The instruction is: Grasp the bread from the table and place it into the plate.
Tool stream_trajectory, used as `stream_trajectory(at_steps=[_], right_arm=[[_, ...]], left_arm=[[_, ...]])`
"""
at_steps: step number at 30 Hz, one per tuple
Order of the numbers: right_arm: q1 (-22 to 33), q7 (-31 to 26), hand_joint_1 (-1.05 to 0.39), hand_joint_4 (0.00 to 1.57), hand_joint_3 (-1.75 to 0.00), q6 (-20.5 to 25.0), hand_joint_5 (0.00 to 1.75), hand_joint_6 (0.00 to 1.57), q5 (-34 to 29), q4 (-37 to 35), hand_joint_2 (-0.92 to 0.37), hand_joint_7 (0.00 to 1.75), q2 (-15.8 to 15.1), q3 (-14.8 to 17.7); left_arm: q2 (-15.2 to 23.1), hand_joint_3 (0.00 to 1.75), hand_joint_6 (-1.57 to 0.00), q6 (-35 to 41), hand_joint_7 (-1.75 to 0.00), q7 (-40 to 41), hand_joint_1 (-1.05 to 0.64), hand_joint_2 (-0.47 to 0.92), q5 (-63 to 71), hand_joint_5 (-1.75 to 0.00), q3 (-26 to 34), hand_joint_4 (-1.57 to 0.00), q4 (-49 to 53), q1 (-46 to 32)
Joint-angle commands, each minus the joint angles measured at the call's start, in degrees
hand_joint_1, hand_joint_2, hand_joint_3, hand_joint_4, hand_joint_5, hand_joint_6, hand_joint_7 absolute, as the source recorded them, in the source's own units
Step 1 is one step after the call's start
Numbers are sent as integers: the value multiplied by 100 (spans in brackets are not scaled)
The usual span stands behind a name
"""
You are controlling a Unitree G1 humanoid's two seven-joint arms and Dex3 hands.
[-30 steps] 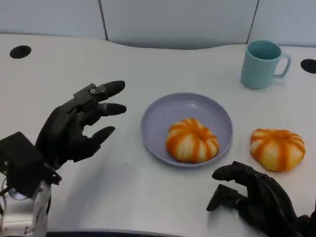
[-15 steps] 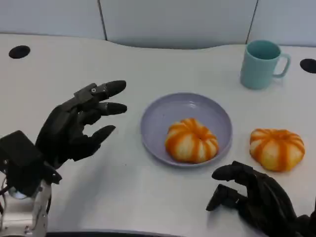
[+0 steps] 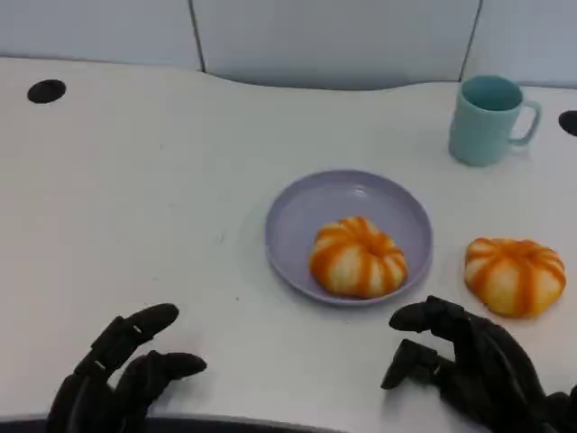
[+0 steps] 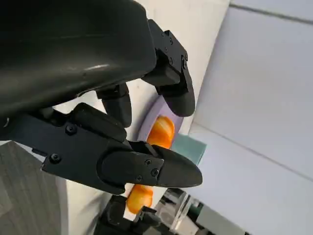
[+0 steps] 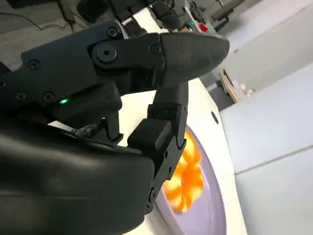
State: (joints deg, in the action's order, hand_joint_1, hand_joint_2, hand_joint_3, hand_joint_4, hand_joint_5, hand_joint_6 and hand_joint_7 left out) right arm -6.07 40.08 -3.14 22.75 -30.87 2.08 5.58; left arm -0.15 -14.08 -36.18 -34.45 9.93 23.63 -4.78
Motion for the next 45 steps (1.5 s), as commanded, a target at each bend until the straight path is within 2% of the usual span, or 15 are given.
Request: stream_trajectory(at_steps=[1,6,16,22,27,30,35,45], right_arm=[[102,-3,-50,73,-41,21,135,79,-22,7,-92,85,-65,24],[85,3,-49,73,-41,-12,133,79,-25,-52,-92,84,-61,40],[70,-46,-48,75,-41,9,131,80,-51,-36,-92,84,-101,33],[-51,151,-48,73,-42,-74,132,78,-12,-292,-92,84,-160,111],[-55,96,-48,74,-42,10,133,79,-30,-226,-92,85,-199,140],[-91,61,-49,74,-41,-71,133,79,-91,-322,-92,85,-216,141],[-193,114,-50,73,-39,-261,133,80,-104,-604,-92,84,-201,185],[-161,133,-50,73,-40,-246,133,79,-94,-501,-92,83,-205,164]], left_arm=[[-34,24,-28,56,-115,-67,-73,92,9,-163,78,-27,-321,126],[-49,24,-27,87,-117,-135,-73,92,52,-164,139,-29,-244,154],[-95,20,-26,101,-125,-262,-73,92,78,-168,264,-23,-60,356],[-106,21,-26,46,-122,-303,-74,92,161,-168,286,-22,66,477],[-131,21,-27,-16,-122,-309,-74,92,213,-168,322,-23,253,574],[-117,20,-30,-66,-118,-305,-75,92,279,-166,347,-24,354,616],[-105,22,-29,-63,-121,-390,-74,92,253,-171,424,-21,516,689],[-103,21,-29,-93,-120,-363,-74,92,370,-170,495,-24,589,701]])
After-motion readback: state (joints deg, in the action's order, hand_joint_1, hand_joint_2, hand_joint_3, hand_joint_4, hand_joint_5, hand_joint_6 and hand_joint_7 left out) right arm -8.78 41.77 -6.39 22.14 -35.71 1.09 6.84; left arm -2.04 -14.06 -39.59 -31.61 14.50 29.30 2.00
